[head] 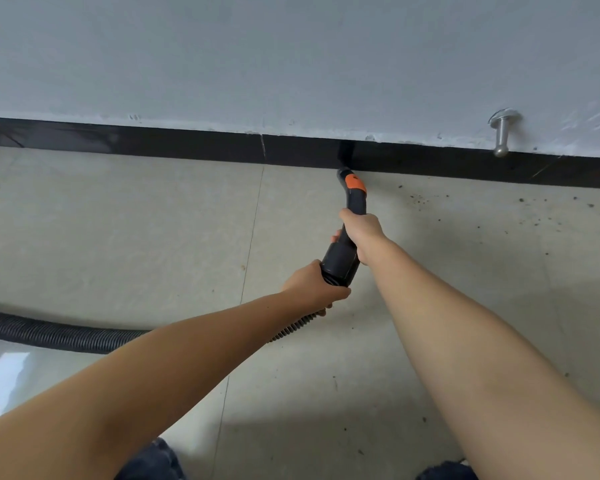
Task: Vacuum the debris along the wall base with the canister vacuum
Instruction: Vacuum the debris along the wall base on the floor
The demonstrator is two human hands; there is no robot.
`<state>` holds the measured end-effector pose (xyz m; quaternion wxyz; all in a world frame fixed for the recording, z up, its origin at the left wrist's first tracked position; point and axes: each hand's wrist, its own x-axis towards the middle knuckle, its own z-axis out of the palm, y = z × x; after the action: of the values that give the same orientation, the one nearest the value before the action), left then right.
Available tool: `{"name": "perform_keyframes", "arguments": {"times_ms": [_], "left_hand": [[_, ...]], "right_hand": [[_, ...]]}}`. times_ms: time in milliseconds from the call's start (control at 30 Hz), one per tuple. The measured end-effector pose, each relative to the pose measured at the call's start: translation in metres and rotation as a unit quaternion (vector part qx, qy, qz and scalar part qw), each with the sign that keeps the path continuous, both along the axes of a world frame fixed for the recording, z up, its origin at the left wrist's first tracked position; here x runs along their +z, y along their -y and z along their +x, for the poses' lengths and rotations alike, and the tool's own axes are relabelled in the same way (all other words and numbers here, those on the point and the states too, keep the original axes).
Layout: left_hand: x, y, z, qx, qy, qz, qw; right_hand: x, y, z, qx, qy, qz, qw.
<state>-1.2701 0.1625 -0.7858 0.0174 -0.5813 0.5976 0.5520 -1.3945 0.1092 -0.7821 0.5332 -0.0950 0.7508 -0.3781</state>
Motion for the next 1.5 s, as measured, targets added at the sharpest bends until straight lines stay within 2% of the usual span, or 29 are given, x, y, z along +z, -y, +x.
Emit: {"name": "perform_keyframes", "arguments": {"times_ms": [233, 500, 733, 967, 1267, 1500], "left_hand": [[-0.002, -0.012, -0.019, -0.134, -0.015, 0.044, 0.99], [-0.007, -0.026, -0.02, -0.2, -0.021, 0.078, 0.976], [0.003, -0.025, -0.043, -0.19, -0.031, 0.068, 0.979], [0.007, -0.021, -0.047, -0.13, -0.027, 0.047, 0.99], [0.001, -0.025, -0.087, -0.156, -0.039, 0.043, 0.986], [-0.002, -0.033, -0.129, -0.132, -0.04, 0.033, 0.99]], "right_hand": [[-0.002, -0.055, -0.031, -0.151, 0.003, 0.006, 0.988], [-0.01, -0.091, -0.032, -0.215, -0.003, -0.006, 0.977], [-0.001, -0.086, -0.056, -0.214, 0.003, 0.004, 0.977], [0.008, -0.064, -0.059, -0.149, 0.026, 0.007, 0.988], [0.001, -0.074, -0.1, -0.175, 0.006, 0.015, 0.984], [0.003, -0.07, -0.138, -0.146, -0.011, 0.028, 0.989]]}}
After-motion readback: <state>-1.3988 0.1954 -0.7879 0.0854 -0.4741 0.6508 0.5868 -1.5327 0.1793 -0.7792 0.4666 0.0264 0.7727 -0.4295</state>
